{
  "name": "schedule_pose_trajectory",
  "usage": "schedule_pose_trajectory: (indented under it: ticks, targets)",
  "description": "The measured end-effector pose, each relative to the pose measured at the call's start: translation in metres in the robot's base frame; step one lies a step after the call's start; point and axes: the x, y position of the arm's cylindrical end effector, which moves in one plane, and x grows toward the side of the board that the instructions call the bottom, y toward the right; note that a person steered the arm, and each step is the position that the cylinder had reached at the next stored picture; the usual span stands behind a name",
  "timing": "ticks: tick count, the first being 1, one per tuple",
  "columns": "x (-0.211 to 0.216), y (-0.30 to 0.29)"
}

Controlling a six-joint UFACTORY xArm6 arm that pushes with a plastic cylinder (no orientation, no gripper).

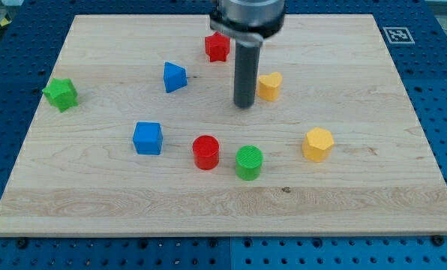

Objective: Place the yellow heart left to yellow hexagon diagonally

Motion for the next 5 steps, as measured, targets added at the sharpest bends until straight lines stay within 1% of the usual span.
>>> schedule_pose_trajectory:
  ticks: [1, 2, 3, 4, 5]
  targets:
    - [-0.071, 0.0]
    - [-0.115, 0.0]
    - [-0.133, 0.012]
    - [-0.121, 0.028]
    - [-0.087, 0.032]
